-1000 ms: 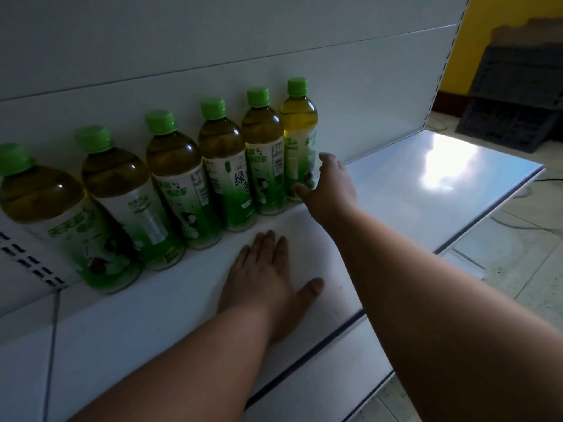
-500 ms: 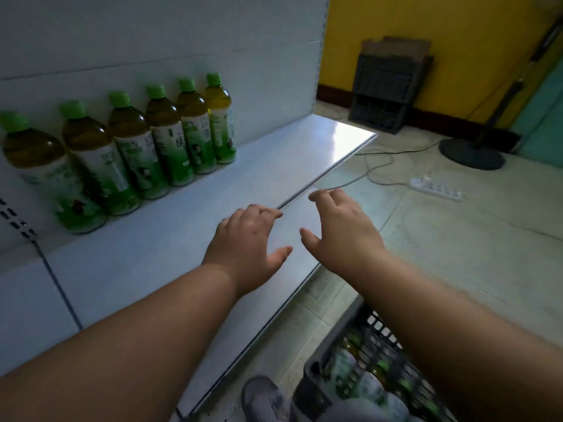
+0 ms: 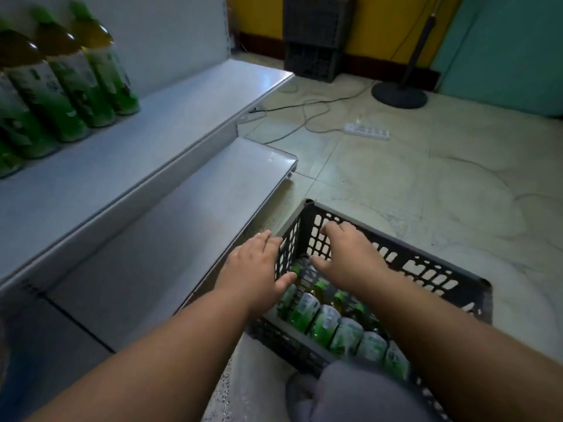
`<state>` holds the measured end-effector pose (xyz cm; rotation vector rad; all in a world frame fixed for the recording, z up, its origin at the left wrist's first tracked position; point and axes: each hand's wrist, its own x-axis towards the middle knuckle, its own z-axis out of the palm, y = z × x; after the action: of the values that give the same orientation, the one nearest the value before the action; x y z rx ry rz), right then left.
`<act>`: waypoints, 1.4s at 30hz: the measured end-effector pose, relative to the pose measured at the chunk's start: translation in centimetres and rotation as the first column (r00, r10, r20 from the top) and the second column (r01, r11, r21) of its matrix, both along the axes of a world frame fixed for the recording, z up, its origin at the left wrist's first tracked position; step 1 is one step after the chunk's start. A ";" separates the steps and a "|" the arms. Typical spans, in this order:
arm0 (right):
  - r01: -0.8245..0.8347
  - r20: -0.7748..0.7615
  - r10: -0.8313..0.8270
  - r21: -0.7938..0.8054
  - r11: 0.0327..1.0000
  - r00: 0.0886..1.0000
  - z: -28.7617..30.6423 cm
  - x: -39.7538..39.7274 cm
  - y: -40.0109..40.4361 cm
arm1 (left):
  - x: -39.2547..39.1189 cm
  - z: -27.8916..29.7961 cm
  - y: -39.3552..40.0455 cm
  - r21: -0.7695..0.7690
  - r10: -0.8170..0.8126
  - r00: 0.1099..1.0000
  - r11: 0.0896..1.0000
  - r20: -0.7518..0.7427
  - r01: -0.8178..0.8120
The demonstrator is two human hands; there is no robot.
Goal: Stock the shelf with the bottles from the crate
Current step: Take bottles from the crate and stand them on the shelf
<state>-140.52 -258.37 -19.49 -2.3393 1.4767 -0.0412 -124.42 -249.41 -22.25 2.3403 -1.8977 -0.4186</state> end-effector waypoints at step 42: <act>0.302 0.232 -0.689 0.771 0.561 0.687 -30.1 7.2 -7.4 | 2.0 -12.1 -7.0 0.253 -0.203 0.966 0.954 0.161 0.158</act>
<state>-133.30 -265.79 -49.62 -1.1018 1.4920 -0.2222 -122.43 -256.42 -34.37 2.4345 -2.2780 -0.4861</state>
